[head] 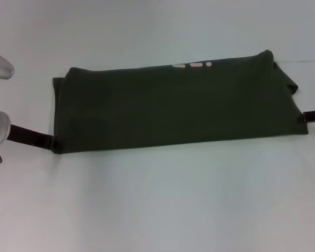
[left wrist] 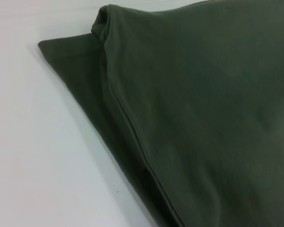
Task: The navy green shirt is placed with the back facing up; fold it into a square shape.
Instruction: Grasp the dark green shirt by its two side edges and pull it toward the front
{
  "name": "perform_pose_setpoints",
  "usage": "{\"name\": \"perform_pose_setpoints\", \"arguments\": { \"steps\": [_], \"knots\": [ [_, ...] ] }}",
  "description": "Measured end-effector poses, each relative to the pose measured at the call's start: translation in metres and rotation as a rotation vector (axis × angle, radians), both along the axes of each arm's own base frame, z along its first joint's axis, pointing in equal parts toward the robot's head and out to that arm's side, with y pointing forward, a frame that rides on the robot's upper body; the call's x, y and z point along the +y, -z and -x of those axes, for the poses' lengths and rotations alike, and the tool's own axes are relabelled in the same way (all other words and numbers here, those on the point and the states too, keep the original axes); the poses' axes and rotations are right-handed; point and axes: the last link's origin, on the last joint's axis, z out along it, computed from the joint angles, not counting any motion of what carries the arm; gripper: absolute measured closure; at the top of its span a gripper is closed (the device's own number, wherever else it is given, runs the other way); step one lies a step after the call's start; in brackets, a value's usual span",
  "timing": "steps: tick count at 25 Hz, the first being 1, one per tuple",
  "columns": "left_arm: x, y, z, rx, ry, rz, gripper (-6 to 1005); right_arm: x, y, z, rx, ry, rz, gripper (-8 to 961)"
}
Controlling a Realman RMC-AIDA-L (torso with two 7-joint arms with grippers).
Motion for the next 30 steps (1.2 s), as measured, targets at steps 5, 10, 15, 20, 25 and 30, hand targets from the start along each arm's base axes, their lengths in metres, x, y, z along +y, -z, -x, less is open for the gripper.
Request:
{"name": "perform_pose_setpoints", "arguments": {
  "steps": [5,10,15,20,25,30],
  "knots": [
    [0.0,0.0,0.0,0.001,0.001,-0.001,963,0.002,0.01,0.002,-0.012,-0.008,-0.002,185],
    [0.0,0.0,0.0,0.001,0.002,-0.001,963,0.004,0.016,0.002,-0.027,-0.014,-0.019,188],
    [0.001,0.0,-0.001,0.001,0.004,-0.001,962,0.003,0.024,0.003,-0.03,-0.026,-0.015,191],
    [0.001,0.0,-0.001,0.001,0.004,-0.001,963,0.004,0.029,0.004,-0.035,-0.031,-0.02,194],
    [0.001,0.0,-0.001,0.001,0.004,-0.001,963,0.004,0.031,0.004,-0.036,-0.032,-0.023,196],
    [0.001,-0.001,-0.001,0.001,0.005,-0.001,962,0.004,0.032,0.004,-0.042,-0.035,-0.019,195]
  ]
}}
